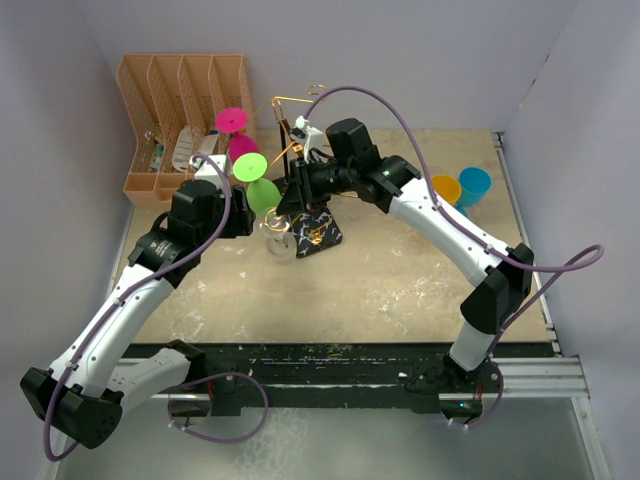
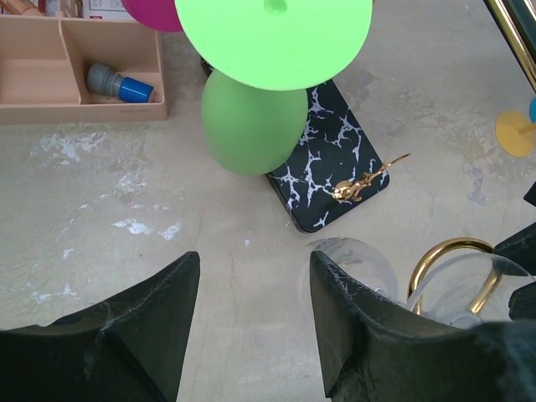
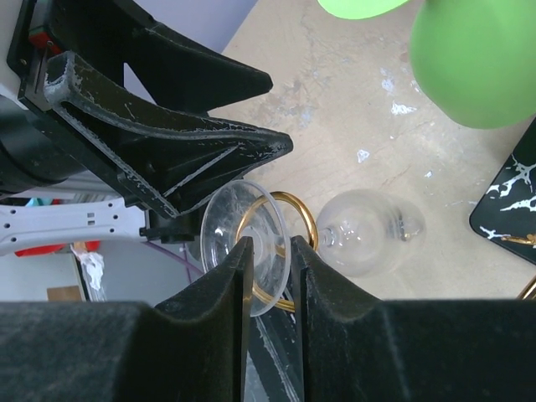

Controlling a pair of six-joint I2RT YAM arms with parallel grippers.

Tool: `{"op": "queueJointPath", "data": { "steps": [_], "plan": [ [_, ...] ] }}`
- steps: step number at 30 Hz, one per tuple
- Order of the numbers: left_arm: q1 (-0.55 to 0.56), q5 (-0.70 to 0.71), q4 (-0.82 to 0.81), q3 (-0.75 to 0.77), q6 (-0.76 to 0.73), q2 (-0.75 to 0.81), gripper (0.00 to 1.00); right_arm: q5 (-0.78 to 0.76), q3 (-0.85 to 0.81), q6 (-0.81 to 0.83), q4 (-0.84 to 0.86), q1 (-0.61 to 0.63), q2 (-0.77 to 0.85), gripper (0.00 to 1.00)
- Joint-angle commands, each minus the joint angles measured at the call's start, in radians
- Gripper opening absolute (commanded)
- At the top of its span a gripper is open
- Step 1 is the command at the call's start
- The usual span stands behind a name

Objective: Take the wine glass off the wine glass rack

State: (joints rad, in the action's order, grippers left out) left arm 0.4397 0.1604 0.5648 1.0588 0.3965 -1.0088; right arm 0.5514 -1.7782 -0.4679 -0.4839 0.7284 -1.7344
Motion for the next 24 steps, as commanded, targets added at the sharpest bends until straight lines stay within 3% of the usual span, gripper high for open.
{"op": "queueJointPath", "data": {
  "steps": [1,13,24],
  "plan": [
    [0.003,-0.015,-0.048,0.047,-0.013,-0.003,0.58,0.051,0.003,0.016,-0.019,0.006,0.033,0.25],
    [0.004,-0.017,-0.047,0.049,-0.013,-0.006,0.58,0.07,0.017,0.021,-0.012,0.007,0.038,0.0],
    [0.004,-0.005,-0.029,0.057,-0.015,0.01,0.58,0.102,0.047,-0.018,0.031,0.007,0.073,0.0]
  ]
}}
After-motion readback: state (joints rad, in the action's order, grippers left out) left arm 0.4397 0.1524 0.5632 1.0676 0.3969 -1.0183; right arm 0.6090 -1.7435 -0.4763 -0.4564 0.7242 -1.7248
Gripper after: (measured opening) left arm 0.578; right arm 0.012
